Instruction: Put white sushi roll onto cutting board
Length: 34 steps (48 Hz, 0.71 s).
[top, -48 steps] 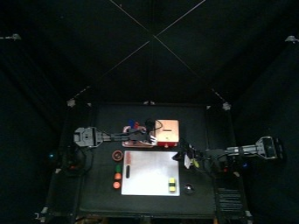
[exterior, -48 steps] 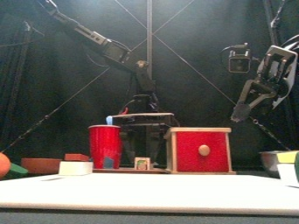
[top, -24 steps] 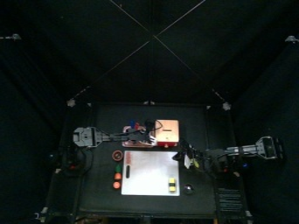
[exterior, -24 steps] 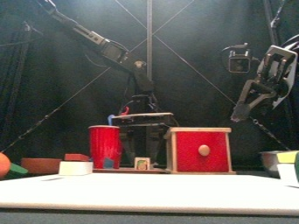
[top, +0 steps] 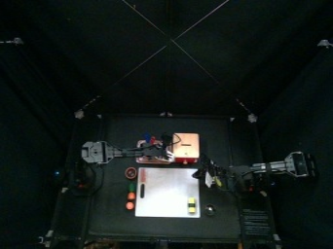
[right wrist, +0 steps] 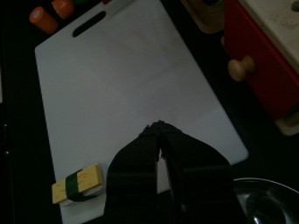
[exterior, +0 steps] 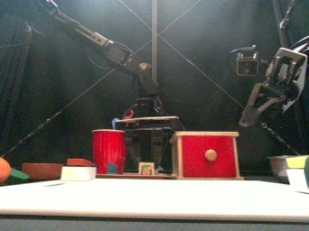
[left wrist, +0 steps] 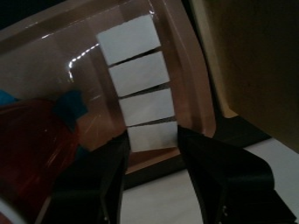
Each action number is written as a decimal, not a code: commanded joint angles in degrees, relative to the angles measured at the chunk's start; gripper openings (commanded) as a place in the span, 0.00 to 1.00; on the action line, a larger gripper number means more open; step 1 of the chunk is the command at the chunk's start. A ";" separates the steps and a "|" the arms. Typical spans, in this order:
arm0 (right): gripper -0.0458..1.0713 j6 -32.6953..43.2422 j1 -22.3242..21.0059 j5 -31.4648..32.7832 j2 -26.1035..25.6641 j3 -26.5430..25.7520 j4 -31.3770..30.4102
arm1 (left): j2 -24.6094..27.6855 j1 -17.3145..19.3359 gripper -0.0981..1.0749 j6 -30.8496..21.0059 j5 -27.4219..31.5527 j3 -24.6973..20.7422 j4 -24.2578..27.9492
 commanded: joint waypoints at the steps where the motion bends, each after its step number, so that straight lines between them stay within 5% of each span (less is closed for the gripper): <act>1: 0.20 0.00 0.09 -0.09 -0.44 -0.53 0.09 | -1.76 0.26 0.59 0.09 -0.18 -0.53 0.18; 34: 0.20 -0.09 0.00 -0.09 -0.44 -0.53 -0.09 | -5.89 -0.35 0.58 0.79 5.27 -3.52 -3.08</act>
